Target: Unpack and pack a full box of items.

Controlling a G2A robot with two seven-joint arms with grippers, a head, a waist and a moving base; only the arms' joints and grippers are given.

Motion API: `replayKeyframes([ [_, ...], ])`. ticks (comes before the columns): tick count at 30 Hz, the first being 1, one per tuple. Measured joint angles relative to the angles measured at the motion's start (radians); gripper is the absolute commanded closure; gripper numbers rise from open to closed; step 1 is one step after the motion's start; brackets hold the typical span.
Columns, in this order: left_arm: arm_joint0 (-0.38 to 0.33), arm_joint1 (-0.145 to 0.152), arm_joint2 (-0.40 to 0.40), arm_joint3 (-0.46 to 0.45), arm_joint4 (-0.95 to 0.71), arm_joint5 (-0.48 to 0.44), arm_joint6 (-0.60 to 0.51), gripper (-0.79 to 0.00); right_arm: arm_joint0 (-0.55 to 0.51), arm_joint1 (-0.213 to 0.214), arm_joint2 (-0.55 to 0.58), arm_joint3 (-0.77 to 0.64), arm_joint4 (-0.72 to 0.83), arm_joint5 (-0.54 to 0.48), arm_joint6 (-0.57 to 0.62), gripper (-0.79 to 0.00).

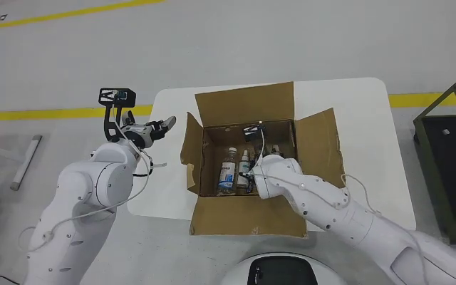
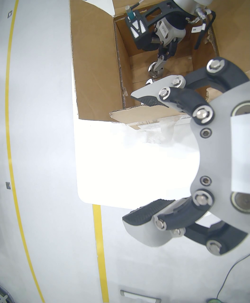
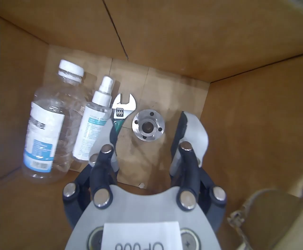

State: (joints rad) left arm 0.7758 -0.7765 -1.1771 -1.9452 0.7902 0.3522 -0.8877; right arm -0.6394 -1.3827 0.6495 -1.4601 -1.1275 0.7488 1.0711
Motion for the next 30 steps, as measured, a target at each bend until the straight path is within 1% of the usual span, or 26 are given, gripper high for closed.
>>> replayKeyframes([
  [1,0.0,0.0,0.0,0.0,0.0,0.0,0.0,-0.785,-0.012,0.006,0.028,-0.039,-0.002,0.003,-0.003,-0.727],
  [4,0.0,0.0,0.0,0.0,0.0,0.0,0.0,-0.785,-0.075,0.035,0.161,-0.224,0.02,-0.014,-0.014,-0.785],
  [5,0.0,0.0,0.0,0.0,0.0,0.0,0.0,-0.785,-0.112,0.05,0.23,-0.308,0.031,-0.037,-0.028,-0.785],
  [7,0.0,0.0,0.0,0.0,0.0,0.0,0.0,-0.785,-0.176,0.07,0.339,-0.424,0.055,-0.087,-0.045,-0.785],
  [8,0.0,0.0,0.0,0.0,0.0,0.0,0.0,-0.785,-0.22,0.082,0.416,-0.491,0.081,-0.125,-0.052,-0.785],
  [10,0.0,0.0,0.0,0.0,0.0,0.0,0.0,-0.785,-0.285,0.096,0.535,-0.575,0.144,-0.178,-0.065,-0.785],
  [11,0.0,0.0,0.0,0.0,0.0,0.0,0.0,-0.785,-0.327,0.102,0.618,-0.619,0.202,-0.212,-0.081,-0.785],
  [13,0.0,0.0,0.0,0.0,0.0,0.0,0.0,-0.785,-0.391,0.108,0.74,-0.666,0.302,-0.263,-0.119,-0.785],
  [14,0.0,0.0,0.0,0.0,0.0,0.0,0.0,-0.785,-0.434,0.111,0.818,-0.681,0.373,-0.302,-0.148,-0.785],
  [17,0.0,0.0,0.0,0.0,0.0,0.0,0.0,-0.785,-0.54,0.115,0.997,-0.658,0.566,-0.406,-0.198,-0.785],
  [20,0.0,0.0,0.0,0.0,0.0,0.0,0.0,-0.785,-0.625,0.116,1.127,-0.594,0.761,-0.518,-0.203,-0.785],
  [22,0.0,0.0,0.0,0.0,0.0,0.0,0.0,-0.785,-0.664,0.117,1.181,-0.548,0.861,-0.58,-0.204,-0.785],
  [23,0.0,0.0,0.0,0.0,0.0,0.0,0.0,-0.785,-0.687,0.117,1.206,-0.52,0.912,-0.612,-0.214,-0.751],
  [25,0.0,0.0,0.0,0.0,0.0,0.0,0.0,-0.785,-0.713,0.116,1.223,-0.483,0.983,-0.651,-0.219,-0.668],
  [26,0.0,0.0,0.0,0.0,0.0,0.0,0.0,-0.785,-0.724,0.117,1.223,-0.459,1.023,-0.676,-0.212,-0.643],
  [28,0.0,0.0,0.0,0.0,0.0,0.0,0.0,-0.785,-0.73,0.118,1.211,-0.428,1.056,-0.703,-0.194,-0.576],
  [29,0.0,0.0,0.0,0.0,0.0,0.0,0.0,-0.785,-0.728,0.12,1.198,-0.409,1.071,-0.714,-0.182,-0.56],
  [30,0.0,0.0,0.0,0.0,0.0,0.0,0.0,-0.785,-0.724,0.121,1.186,-0.397,1.076,-0.72,-0.173,-0.468],
])
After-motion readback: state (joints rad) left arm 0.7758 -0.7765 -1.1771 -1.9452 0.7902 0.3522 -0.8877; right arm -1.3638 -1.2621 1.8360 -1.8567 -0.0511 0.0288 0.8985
